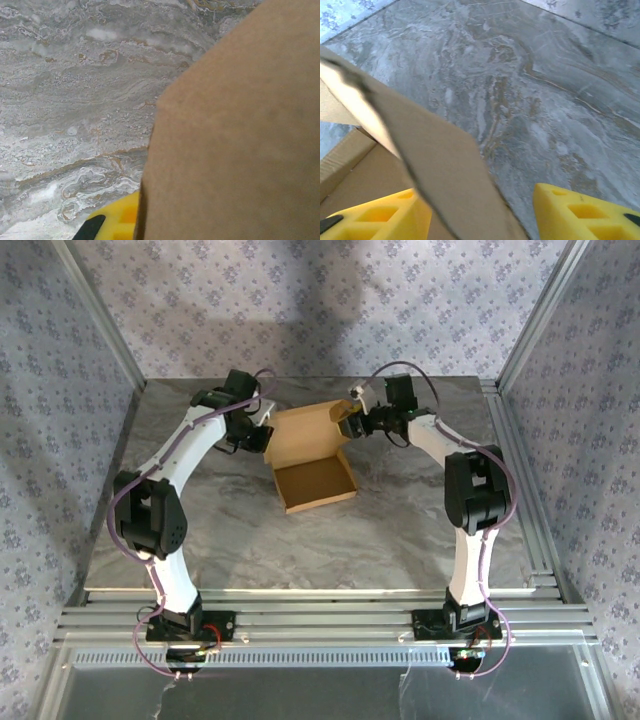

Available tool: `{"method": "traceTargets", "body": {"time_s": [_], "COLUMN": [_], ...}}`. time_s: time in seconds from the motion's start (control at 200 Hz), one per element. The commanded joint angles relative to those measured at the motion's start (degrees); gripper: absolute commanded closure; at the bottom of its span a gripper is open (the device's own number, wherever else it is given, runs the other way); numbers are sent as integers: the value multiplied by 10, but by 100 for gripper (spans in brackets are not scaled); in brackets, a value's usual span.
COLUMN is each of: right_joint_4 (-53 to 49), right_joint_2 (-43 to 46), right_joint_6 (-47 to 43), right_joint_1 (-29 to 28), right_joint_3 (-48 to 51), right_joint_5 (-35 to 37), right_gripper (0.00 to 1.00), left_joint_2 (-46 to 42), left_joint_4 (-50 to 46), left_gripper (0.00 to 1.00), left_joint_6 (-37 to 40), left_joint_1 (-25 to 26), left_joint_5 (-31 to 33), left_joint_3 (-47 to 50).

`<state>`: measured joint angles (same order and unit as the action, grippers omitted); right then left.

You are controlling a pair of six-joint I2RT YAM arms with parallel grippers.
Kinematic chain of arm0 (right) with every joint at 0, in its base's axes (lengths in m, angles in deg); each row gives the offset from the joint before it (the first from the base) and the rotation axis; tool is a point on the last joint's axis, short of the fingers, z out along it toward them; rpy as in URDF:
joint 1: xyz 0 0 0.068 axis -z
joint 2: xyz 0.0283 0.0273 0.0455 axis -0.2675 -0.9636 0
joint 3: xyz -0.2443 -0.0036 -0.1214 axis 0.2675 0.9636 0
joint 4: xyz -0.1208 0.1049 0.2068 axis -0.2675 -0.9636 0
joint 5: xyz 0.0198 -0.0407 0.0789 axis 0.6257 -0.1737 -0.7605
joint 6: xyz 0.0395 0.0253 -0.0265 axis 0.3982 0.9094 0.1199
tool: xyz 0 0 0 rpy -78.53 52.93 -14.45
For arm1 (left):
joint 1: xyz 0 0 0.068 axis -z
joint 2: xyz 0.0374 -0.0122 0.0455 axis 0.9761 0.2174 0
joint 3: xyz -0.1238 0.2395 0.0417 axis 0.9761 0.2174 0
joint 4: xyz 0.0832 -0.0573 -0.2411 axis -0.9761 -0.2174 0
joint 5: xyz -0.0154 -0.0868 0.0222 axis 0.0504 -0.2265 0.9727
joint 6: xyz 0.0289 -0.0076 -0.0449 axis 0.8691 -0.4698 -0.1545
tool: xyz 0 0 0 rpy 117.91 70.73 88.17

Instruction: Fold the paper box

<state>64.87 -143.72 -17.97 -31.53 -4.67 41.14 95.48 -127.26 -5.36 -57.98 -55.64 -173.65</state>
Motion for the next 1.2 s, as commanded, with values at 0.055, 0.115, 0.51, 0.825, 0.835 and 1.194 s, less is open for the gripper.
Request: {"method": "traceTargets", "body": {"time_s": [0.055,0.115,0.51,0.825,0.835,1.194], "right_joint_4": [-9,-19,64,143,146,220], "right_joint_2": [-19,-17,87,133,134,159], "right_joint_6": [5,5,135,373,379,466], "right_joint_1": [-3,-6,-114,-194,-195,-222], "right_joint_3": [-21,-26,89,160,162,275], "right_joint_5": [12,25,356,639,641,700], "right_gripper": [57,69,100,100,100,100], "left_joint_2": [15,18,20,-21,-22,-62], "left_joint_4": [4,5,83,210,216,305], "left_gripper": [100,100,100,100,100,100], "left_joint_6": [6,-1,-216,-433,-437,-450], "left_joint_1": [-8,-10,-10,5,5,38], "left_joint_5": [-14,-11,-9,29,28,33], "left_joint_3": [-13,-17,-5,80,84,175]}}
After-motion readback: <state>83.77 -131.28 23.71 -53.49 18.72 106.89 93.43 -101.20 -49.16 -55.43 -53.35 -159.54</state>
